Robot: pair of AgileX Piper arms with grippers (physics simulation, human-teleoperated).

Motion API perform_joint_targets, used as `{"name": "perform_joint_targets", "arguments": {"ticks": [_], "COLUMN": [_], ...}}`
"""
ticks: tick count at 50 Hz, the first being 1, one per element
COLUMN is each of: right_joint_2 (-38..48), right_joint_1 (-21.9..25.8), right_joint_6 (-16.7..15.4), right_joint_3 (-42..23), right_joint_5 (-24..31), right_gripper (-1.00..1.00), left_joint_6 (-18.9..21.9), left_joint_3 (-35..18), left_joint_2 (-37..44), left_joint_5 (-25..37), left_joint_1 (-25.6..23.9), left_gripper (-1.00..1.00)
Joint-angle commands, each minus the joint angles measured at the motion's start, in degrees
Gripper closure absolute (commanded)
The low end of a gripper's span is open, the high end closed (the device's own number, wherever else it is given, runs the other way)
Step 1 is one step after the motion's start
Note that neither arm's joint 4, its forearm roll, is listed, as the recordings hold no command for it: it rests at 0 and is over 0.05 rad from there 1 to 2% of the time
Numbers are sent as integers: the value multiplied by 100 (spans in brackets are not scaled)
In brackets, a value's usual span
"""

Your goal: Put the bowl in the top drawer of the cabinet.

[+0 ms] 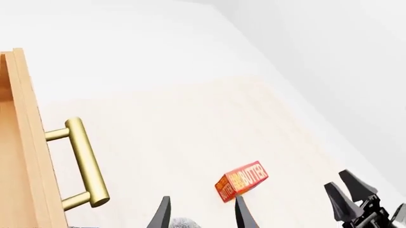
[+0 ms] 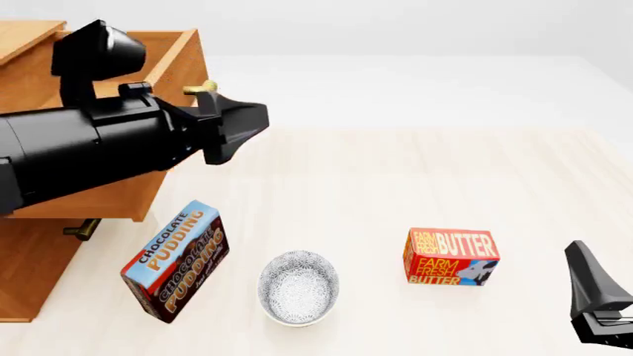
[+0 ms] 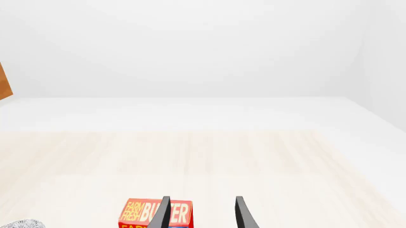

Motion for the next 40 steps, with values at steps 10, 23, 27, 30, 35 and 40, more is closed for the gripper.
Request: {"name": "perform_joint_targets", "arguments": {"ticks": [10,23,27,30,35,40], "right_joint_2": [-11,-12,-12,-11,-10,-12], "right_joint_1": [4,4,4,5,4,3], "right_joint_6": [-5,-4,-4,-4,-4,-5], "right_joint_3": [3,3,3,3,3,3], "right_joint_5": [2,1,1,1,1,2], "right_gripper": [-100,-100,-100,-100,-100,-100], "left_joint_6": [-265,-575,-612,-660,-709,-746], "left_joint_3": [311,848,901,974,1030,1106], "left_joint_2": [87,429,502,575,650,769], "left_joint_5": [-182,-639,-711,-795,-860,-971], "left_joint_1": [-36,6,38,47,51,92], "left_gripper": [-100,-100,-100,-100,-100,-100]}}
